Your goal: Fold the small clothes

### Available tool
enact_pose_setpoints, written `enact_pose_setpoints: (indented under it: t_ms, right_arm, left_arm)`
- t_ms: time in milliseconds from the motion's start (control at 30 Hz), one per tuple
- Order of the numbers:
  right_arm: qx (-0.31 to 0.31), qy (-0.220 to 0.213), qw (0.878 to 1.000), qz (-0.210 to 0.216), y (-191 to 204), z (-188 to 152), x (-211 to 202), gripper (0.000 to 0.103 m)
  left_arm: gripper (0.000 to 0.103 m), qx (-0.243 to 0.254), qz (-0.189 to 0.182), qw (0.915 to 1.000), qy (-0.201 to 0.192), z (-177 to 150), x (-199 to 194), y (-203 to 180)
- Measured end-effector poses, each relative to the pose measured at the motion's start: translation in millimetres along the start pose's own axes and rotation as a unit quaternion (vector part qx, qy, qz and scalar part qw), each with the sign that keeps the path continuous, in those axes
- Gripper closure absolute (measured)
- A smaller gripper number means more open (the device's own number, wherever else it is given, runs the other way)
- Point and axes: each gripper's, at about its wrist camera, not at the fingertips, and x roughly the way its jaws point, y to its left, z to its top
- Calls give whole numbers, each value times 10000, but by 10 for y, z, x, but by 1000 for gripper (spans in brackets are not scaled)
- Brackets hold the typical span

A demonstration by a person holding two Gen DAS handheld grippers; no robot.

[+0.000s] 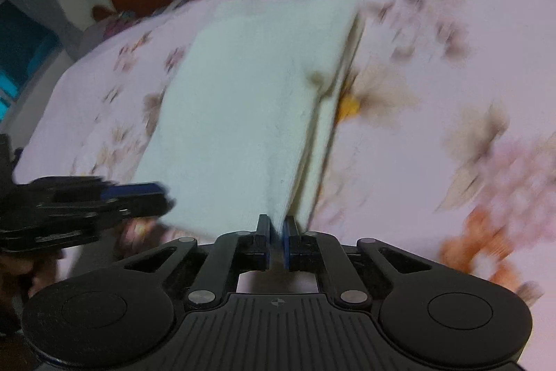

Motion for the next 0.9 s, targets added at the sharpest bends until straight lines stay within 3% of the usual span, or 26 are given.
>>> enact_pose_setpoints:
  t_ms: [100, 200, 300, 367, 500, 600, 767, 833, 900]
  right_arm:
    - [42, -525, 9985, 145, 9, 296, -68, 98]
    - [-324, -879, 9955, -143, 174, 611, 141, 98]
    - [-615, -609, 9951, -471, 207, 676, 510, 98]
    - [-1158, -244, 9899, -782, 154, 529, 727, 99]
    - [-1362, -66, 9859, -971, 158, 499, 645, 98]
    - [-1344, -291, 9862, -919, 192, 515, 530, 98]
    - [-1073, -933, 9852, -957, 209, 918, 587, 98]
    - [-908, -891, 9871, -973, 142, 1081, 747, 98]
    - [-817, -463, 9896, -1086, 11, 1136, 1012, 98]
  left_arm:
    - [84, -97, 200, 9991, -348, 315, 91, 200]
    - [84, -241, 236, 9983, -474, 553, 301, 333]
    - [84, -294, 167, 9994, -103, 526, 574, 387]
    - [85, -239, 19, 9996, -154, 371, 639, 378]
    - [85, -263, 27, 9996, -136, 411, 563, 331]
    - [79, 197, 244, 9989, -349, 556, 472, 259]
    - [79, 68, 363, 9981, -499, 891, 676, 446]
    - [79, -56, 368, 9984, -419, 964, 836, 526]
    - [79, -152, 317, 9994, -11, 950, 1066, 576]
